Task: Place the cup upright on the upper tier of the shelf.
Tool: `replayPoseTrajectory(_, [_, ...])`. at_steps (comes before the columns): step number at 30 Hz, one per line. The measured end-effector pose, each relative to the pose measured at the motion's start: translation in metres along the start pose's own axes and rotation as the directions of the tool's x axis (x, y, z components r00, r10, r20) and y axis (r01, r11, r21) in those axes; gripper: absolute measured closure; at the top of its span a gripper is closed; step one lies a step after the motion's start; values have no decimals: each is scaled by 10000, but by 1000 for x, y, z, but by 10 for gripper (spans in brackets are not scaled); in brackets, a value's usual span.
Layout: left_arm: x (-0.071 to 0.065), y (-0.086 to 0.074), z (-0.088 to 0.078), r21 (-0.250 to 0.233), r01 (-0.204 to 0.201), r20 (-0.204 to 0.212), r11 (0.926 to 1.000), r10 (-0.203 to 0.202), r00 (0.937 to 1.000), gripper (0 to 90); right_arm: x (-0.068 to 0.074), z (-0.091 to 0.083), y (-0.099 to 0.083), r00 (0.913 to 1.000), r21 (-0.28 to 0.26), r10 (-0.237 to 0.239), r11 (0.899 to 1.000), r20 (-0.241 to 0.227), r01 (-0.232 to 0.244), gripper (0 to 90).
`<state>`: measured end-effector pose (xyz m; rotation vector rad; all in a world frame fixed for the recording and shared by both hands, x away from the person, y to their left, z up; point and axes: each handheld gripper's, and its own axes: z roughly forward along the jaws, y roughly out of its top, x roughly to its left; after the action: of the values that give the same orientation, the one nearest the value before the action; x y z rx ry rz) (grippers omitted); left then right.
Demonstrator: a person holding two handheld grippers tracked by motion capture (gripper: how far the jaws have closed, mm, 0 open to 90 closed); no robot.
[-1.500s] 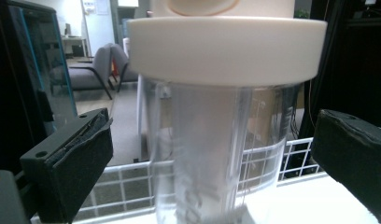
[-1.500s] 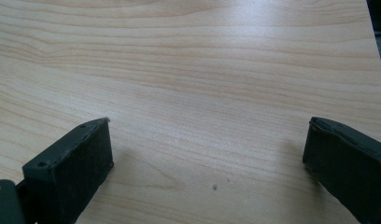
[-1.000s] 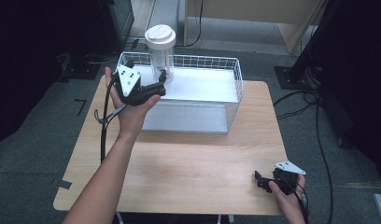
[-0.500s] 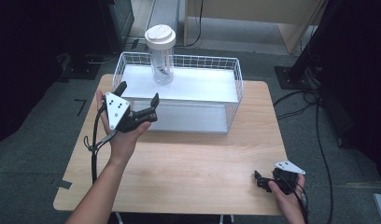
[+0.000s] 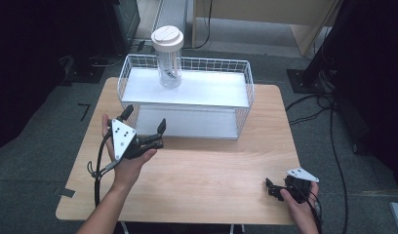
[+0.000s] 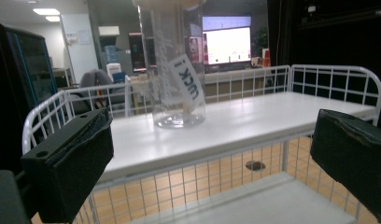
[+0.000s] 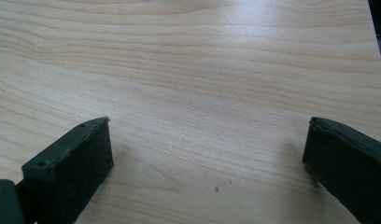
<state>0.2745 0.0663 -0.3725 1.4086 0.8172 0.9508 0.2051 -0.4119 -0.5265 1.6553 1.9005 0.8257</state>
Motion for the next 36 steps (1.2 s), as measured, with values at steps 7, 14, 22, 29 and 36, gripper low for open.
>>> replayPoseTrajectory(7, [-3,-29,-14,516,-209,70,9985,205,9998,0,0,0,0,10000,21,0,10000,5,0,12])
replayPoseTrajectory(14, [1,-54,-33,981,-582,353,9935,550,9979,0,0,0,0,10000,14,12,10000,19,-12,12])
replayPoseTrajectory(22, [10,-87,-58,1861,-568,333,9809,515,9981,0,1,0,0,10000,4,62,10000,61,-62,12])
replayPoseTrajectory(29, [30,-99,-75,2567,-482,128,9653,464,9988,0,1,0,0,10000,5,66,10000,59,-66,12])
replayPoseTrajectory(36, [47,-112,-91,3327,-249,-214,9427,340,9992,0,1,0,0,9999,-1,99,10000,93,-99,12])
